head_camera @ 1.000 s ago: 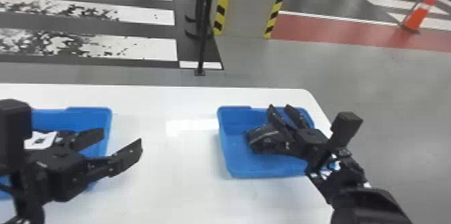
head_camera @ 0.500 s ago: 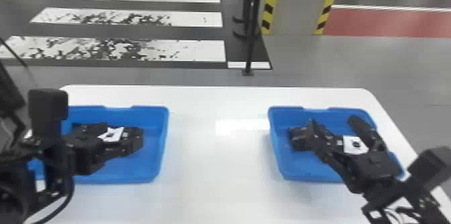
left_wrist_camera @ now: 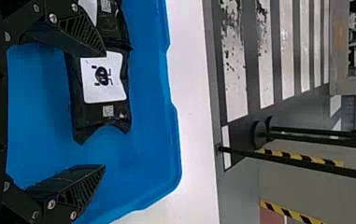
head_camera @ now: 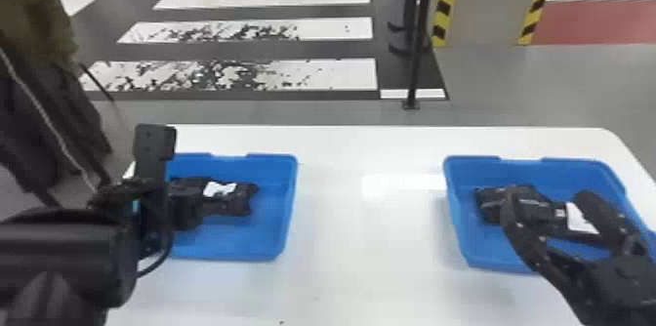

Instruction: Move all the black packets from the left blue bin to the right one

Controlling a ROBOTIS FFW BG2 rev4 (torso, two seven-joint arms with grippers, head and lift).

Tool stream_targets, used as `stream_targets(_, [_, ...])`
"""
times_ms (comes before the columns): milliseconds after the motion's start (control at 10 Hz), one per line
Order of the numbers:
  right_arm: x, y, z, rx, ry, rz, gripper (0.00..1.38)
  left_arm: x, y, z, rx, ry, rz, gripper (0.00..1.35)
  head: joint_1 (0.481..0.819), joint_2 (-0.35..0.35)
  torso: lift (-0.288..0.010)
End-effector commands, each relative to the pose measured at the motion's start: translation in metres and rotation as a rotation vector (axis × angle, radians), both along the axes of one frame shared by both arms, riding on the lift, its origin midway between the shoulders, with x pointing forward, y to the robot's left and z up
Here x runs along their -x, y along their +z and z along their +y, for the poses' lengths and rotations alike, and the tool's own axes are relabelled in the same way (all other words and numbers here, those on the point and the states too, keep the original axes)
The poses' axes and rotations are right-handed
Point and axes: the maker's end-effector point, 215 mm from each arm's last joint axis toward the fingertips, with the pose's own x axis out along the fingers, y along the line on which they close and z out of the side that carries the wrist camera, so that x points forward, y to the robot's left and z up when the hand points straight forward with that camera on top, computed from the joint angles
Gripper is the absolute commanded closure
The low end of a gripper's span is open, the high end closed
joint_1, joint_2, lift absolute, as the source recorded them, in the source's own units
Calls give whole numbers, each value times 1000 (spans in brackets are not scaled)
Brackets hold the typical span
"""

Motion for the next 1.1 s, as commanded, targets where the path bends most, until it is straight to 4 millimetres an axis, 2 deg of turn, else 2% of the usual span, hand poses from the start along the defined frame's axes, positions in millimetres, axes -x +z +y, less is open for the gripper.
stream_targets(0, [1,1,9,-12,16,0,116,-12,-16,6,-14,14,40,203,695,114,-140])
stream_targets(300, [3,-4,16,-31,30,10,116,-17,-42,18,-18,53,98,205,695,143,-140])
stream_targets(600, [2,-4,18,-41,36,10,117,-34,-59,13,-33,42,132,214,695,152,-140])
stream_targets(700, [1,-5,20,-53,40,12,117,-40,-63,15,-50,42,137,348,695,148,-140])
stream_targets(800, [1,-7,20,-57,41,17,117,-44,-71,19,-52,51,162,677,695,147,-140])
stream_targets(900, [1,-7,20,-59,41,17,117,-42,-78,25,-65,67,181,814,695,149,-140])
stream_targets(1000, [1,-7,21,-63,43,19,117,-43,-77,29,-87,67,173,817,695,154,-140])
